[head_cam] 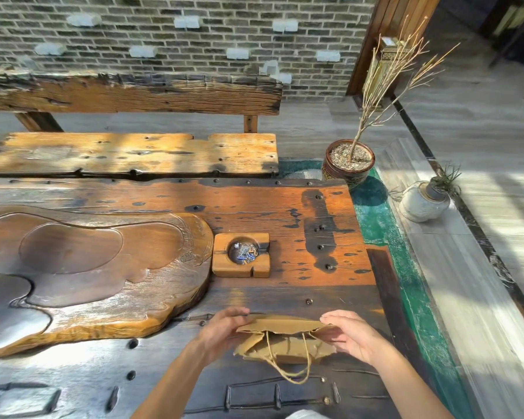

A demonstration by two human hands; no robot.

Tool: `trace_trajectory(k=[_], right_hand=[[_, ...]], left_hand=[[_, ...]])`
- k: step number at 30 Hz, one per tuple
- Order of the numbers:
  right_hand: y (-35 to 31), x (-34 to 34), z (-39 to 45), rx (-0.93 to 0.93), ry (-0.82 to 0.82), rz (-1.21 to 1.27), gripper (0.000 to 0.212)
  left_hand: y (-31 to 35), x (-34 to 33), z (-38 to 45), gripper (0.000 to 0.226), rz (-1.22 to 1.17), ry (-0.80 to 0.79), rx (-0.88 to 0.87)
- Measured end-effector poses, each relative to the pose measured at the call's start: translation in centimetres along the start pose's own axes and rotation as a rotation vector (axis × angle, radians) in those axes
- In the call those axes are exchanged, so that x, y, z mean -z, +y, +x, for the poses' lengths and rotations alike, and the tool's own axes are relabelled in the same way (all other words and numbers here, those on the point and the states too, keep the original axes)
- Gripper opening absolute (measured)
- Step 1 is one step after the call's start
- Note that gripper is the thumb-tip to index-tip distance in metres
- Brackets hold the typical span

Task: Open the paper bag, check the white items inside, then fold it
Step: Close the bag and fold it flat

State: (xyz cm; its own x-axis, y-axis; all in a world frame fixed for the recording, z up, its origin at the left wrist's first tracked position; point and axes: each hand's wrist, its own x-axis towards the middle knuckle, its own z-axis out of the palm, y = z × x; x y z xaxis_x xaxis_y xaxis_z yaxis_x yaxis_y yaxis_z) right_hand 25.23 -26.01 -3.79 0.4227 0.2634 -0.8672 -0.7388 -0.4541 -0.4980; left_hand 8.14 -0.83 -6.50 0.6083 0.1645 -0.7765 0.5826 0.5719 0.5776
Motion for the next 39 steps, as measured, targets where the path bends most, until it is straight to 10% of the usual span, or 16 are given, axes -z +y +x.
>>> trace_trajectory(k=[22, 39], right_hand=[[1.0, -5.4, 1.8, 0.435, 0.042, -1.071, 0.031], [2.4, -2.7, 2.6, 0.431, 0.161, -0.846, 0.015]], left_hand=[[-2.4, -2.7, 2.9, 0.023, 0.868, 0.130, -0.261], [-3.8, 0.1, 3.7, 0.044, 0.763, 0.130, -0.315]])
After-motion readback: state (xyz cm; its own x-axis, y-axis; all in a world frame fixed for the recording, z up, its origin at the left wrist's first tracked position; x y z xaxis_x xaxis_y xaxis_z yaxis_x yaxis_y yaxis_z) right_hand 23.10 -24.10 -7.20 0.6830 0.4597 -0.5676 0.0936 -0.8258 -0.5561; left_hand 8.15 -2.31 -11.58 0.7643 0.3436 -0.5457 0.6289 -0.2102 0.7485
